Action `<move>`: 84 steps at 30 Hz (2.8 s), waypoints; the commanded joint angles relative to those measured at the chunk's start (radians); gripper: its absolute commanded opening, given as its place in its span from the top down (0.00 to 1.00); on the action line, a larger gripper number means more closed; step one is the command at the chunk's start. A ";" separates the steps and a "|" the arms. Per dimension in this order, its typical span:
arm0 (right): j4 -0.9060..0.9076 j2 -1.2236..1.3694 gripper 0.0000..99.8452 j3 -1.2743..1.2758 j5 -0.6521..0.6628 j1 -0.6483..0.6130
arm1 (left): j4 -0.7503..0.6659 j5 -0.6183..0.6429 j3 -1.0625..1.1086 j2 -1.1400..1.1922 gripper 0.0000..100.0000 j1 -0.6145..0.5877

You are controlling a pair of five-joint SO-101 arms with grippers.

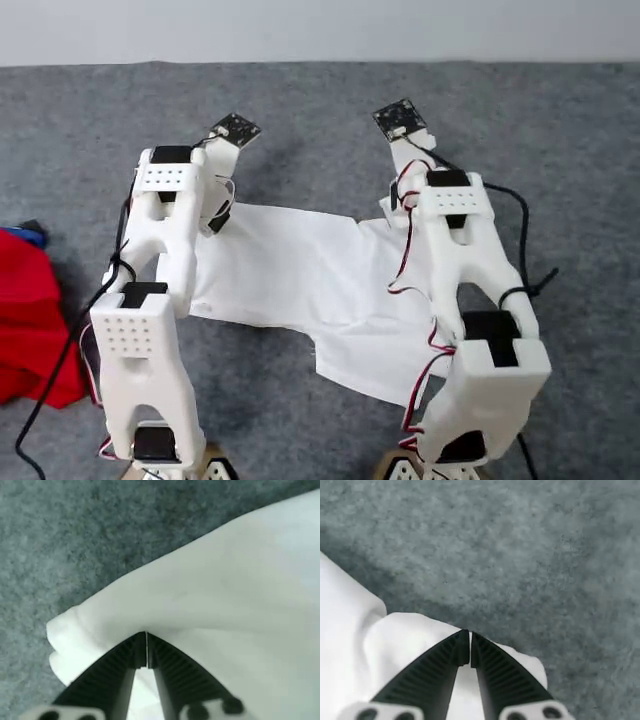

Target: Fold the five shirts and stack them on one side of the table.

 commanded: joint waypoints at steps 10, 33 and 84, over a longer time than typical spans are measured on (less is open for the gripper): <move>0.222 -0.018 0.99 -0.172 -0.091 -0.007 | -0.006 0.078 -0.035 -0.011 0.99 -0.009; 0.205 0.246 0.99 -0.279 -0.158 0.036 | 0.046 0.074 -0.068 0.057 0.99 -0.011; 0.621 0.503 0.99 -0.867 -0.157 0.028 | 0.347 0.072 -0.633 0.313 0.99 -0.183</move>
